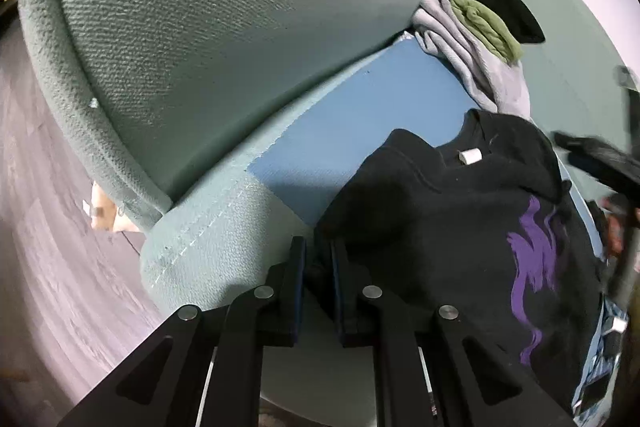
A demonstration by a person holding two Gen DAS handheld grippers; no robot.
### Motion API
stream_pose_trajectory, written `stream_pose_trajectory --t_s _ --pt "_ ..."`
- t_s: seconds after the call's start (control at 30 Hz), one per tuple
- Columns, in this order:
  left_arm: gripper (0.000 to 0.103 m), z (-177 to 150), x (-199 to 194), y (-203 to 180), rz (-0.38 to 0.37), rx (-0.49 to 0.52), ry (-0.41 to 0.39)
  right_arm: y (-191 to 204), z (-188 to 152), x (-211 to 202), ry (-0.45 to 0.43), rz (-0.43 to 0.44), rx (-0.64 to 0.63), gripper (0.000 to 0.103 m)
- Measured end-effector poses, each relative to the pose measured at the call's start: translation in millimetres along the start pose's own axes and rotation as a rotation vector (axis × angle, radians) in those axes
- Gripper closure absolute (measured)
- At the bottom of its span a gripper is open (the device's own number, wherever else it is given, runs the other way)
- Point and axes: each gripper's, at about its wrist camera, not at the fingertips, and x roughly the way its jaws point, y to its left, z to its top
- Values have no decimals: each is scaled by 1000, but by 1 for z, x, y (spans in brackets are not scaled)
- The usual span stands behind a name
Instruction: Fold clothes
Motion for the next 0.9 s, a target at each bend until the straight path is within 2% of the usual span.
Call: stream_pose_trajectory --t_s 0.03,0.07,0.1,0.13,0.2,0.3,0.4,0.43,0.47,0.5,0.53,0.57,0.67,0.77,0.87,0.9 --pt "91 0 -2 -1 -4 6 -17 5 12 17 27 -9 -19 37" --pt "91 0 -6 -2 -11 18 -39 10 25 34 54 -18 -38 88" --pt "91 1 -10 -3 -19 33 -64 15 37 51 81 -27 -57 98" --pt "91 3 -16 -5 -15 48 -98 20 48 55 67 -38 -78 99" --pt "91 9 -26 -9 -19 57 -186 29 67 40 -31 -62 -126 99" --pt "91 34 -11 -23 8 48 -207 40 97 20 -162 -102 -191 99" --pt "91 60 7 -36 38 36 -217 28 140 29 -176 -158 -144 98" --pt "90 69 13 -41 48 32 -220 22 152 36 -172 -167 -116 94" --pt "90 75 24 -42 78 21 -192 11 153 37 -178 -159 -73 73" --pt "89 81 37 -41 114 8 -152 -3 143 33 -193 -136 -19 57" --pt "89 82 47 -41 138 -4 -121 -17 133 28 -208 -113 36 31" --pt "88 82 55 -38 155 -19 -97 -32 124 24 -222 -90 91 20" --pt "83 77 57 -27 137 -28 -128 -74 95 12 -265 -21 254 17" --pt "83 75 56 -23 114 -49 -144 -117 66 -1 -307 49 418 17" --pt "82 72 52 -23 143 -69 -141 -160 37 -13 -348 120 582 17" --pt "81 70 49 -24 159 -85 -140 -169 16 -22 -338 121 604 17"
